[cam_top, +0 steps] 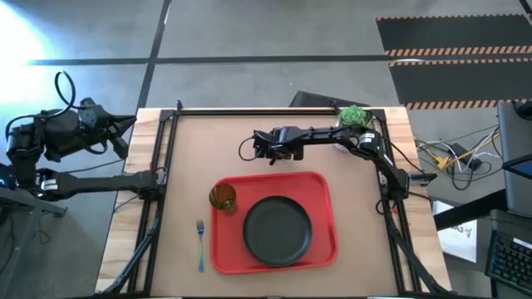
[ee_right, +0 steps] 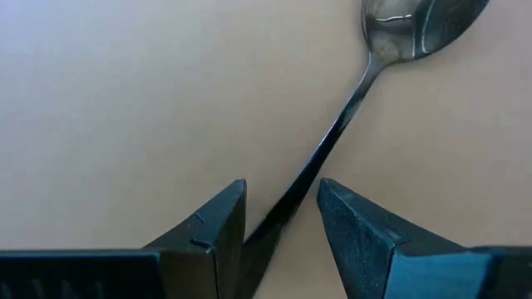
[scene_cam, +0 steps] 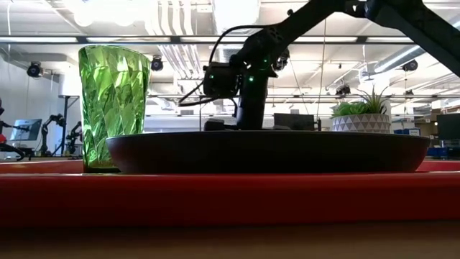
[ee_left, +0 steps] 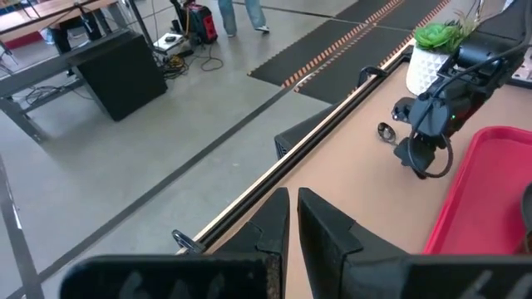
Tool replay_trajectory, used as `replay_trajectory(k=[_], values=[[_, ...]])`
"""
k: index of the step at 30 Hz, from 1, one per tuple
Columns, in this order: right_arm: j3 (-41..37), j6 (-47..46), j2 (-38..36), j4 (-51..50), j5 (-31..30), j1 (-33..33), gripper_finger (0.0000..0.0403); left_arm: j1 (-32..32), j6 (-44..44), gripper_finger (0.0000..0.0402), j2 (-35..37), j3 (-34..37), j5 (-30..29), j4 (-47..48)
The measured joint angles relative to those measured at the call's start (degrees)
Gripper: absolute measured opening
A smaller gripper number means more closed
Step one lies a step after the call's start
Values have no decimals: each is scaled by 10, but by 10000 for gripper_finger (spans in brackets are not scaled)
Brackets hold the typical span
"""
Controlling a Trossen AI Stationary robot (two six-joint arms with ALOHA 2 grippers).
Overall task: Pick and place plate/cup/fork/spoon on tray
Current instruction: Put the black spoon to the right side of the black plate on the red serving tray
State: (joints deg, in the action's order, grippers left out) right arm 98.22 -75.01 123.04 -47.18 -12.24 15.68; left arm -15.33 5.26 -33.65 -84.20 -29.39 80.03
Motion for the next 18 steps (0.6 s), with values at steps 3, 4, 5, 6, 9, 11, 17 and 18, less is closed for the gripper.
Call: replay_trajectory(k=[3,4,5,6,9,11,17,18], values=[[-1,13,0,0,4,-2,148,0,0,11,0,0,0,0],[-1,21,0,0,8,-3,148,0,0,11,0,1,0,0],[-1,29,0,-1,11,-3,148,0,2,11,0,1,0,0],[-1,37,0,-2,13,-5,148,0,2,11,0,1,0,0],[-1,45,-1,-12,22,-8,148,0,3,11,0,0,0,0],[-1,46,-2,-25,29,-11,148,0,3,11,0,0,0,0],[-2,36,-5,-44,26,-13,148,0,4,11,0,2,0,0],[-2,36,-5,-43,22,-10,148,0,3,11,0,2,0,0]])
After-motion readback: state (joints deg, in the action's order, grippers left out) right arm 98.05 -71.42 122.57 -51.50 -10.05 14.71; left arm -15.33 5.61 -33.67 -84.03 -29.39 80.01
